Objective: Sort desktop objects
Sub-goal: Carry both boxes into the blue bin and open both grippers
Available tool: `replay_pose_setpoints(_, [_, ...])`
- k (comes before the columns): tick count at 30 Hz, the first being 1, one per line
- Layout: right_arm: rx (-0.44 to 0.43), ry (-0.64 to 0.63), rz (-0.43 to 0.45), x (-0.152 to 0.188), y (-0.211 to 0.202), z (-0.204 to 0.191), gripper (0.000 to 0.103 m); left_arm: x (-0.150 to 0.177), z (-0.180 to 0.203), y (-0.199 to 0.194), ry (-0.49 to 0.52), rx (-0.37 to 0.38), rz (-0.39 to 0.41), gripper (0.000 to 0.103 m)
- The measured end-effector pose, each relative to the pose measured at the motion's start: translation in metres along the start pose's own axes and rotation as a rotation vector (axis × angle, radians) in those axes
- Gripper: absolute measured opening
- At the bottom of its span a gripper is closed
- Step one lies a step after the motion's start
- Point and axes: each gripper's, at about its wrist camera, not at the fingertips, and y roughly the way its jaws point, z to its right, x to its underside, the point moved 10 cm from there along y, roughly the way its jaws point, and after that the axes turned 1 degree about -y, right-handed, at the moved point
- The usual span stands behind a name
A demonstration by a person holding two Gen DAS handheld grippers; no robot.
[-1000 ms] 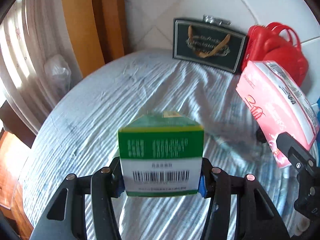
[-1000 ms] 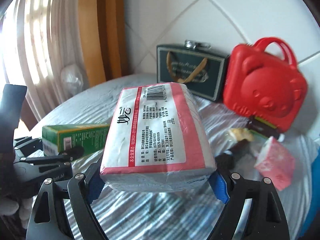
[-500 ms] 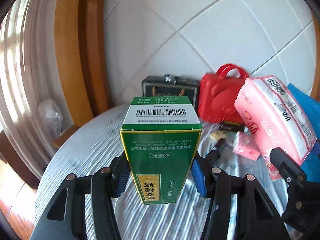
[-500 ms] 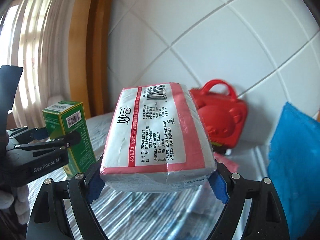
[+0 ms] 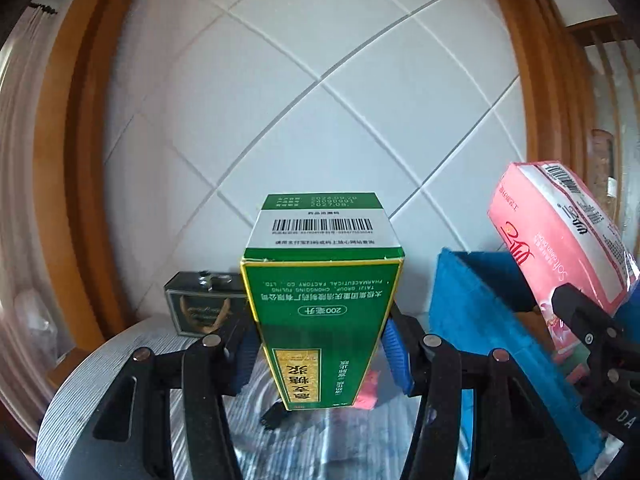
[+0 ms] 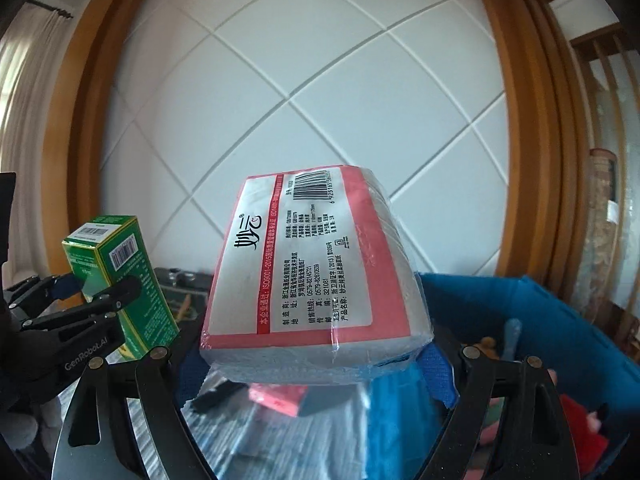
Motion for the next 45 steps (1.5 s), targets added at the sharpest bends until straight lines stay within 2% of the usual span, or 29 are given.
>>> replay_pose_setpoints(5, [0.123, 0.024, 0.006, -0.009, -0.016, 0.089, 0.088, -0.034, 0.099, -0.005, 0.028, 0.103, 0.061, 0.053])
replay_pose_setpoints(10, [0.198, 0.036, -0.019, -0.003, -0.018, 0.163, 0.088, -0.046, 0.186, 0.003, 0.048, 0.171, 0.056, 0.053])
replay_pose_setpoints(15, [0.244, 0.019, -0.072, 0.012, -0.001, 0.226, 0.088, -0.038, 0.26, 0.018, 0.085, 0.218, 0.0, 0.053])
replay_pose_setpoints(20, [0.284, 0.024, -0.161, 0.042, 0.016, 0.271, 0.088, -0.008, 0.32, 0.034, 0.152, 0.26, -0.1, 0.053])
replay_pose_setpoints(24, [0.294, 0.031, -0.261, 0.069, 0.027, 0.294, 0.088, 0.024, 0.339, 0.044, 0.206, 0.259, -0.179, 0.053])
replay_pose_setpoints(28, [0.292, 0.032, -0.327, 0.092, 0.034, 0.307, 0.088, 0.037, 0.351, 0.049, 0.244, 0.243, -0.218, 0.056])
replay_pose_setpoints(30, [0.295, 0.031, -0.345, 0.097, 0.033, 0.305, 0.088, 0.042, 0.355, 0.05, 0.242, 0.249, -0.246, 0.075])
replay_pose_setpoints(32, [0.299, 0.032, -0.367, 0.103, 0.034, 0.307, 0.089, 0.042, 0.352, 0.047, 0.243, 0.244, -0.238, 0.082])
replay_pose_setpoints(38, [0.319, 0.059, -0.396, 0.114, 0.03, 0.32, 0.093, 0.047, 0.349, 0.04, 0.242, 0.248, -0.247, 0.083])
replay_pose_setpoints(39, [0.325, 0.063, -0.396, 0.113, 0.028, 0.323, 0.096, 0.047, 0.348, 0.037, 0.237, 0.251, -0.245, 0.083])
replay_pose_setpoints(40, [0.33, 0.068, -0.395, 0.114, 0.025, 0.325, 0.103, 0.048, 0.347, 0.035, 0.236, 0.252, -0.245, 0.083])
replay_pose_setpoints(45, [0.329, 0.092, -0.378, 0.114, 0.008, 0.331, 0.103, 0.05, 0.339, 0.018, 0.228, 0.268, -0.239, 0.083])
